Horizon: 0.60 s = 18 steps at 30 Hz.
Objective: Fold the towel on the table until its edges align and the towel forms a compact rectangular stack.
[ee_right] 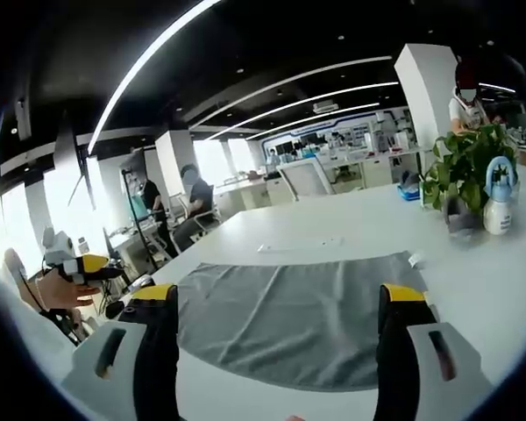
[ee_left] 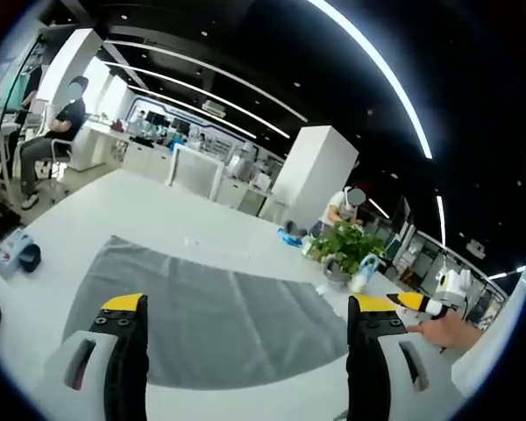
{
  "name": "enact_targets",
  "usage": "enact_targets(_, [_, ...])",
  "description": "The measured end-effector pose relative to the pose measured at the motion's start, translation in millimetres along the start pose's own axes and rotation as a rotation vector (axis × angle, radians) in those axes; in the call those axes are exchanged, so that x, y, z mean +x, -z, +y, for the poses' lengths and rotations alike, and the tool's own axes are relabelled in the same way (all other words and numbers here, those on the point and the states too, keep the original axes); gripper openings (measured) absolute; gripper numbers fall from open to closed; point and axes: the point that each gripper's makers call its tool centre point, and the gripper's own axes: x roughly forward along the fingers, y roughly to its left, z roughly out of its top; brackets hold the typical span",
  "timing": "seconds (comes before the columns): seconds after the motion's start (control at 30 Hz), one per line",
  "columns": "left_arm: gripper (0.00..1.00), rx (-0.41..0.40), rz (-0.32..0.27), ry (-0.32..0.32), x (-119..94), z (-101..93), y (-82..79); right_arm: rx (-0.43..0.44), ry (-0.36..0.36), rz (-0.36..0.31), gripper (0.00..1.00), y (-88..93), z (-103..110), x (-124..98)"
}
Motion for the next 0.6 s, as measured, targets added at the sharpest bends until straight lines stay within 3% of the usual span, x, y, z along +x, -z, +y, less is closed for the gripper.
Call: enact_targets(0.6, [0.93,0.011,-0.018,0.020,10,-15.8,-10.8,-0.024,-0.003,-0.001,0.91,-16.4,0,2])
